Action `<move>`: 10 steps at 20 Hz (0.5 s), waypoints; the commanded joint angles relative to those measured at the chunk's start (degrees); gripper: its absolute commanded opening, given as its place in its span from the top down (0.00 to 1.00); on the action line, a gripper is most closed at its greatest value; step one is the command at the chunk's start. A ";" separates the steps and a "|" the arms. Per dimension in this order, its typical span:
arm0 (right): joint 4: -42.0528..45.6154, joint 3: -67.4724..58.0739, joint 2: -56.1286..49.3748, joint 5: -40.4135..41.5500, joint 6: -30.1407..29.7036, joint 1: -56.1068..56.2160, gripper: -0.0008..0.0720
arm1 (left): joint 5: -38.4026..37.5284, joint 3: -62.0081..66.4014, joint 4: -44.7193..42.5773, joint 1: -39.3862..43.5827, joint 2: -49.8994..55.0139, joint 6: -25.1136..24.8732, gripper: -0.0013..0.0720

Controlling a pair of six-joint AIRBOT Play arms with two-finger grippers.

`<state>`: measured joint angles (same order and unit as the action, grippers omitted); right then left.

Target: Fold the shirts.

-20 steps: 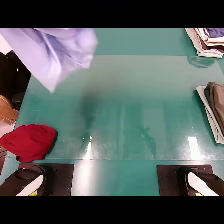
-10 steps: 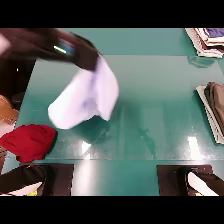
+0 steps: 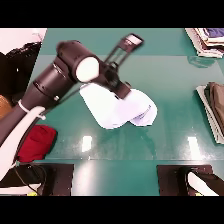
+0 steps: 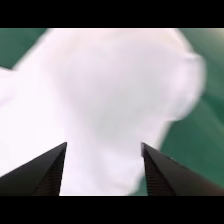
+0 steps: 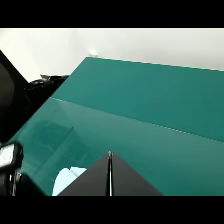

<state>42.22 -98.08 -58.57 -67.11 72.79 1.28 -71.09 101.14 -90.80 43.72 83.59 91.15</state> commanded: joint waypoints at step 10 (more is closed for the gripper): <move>-0.07 0.00 -4.92 -8.72 0.42 0.04 0.97 | 9.66 -19.17 24.00 -44.17 6.25 -8.26 0.23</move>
<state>42.19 -98.08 -61.43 -71.24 72.82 1.28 -65.21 87.35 -76.73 7.66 87.13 87.92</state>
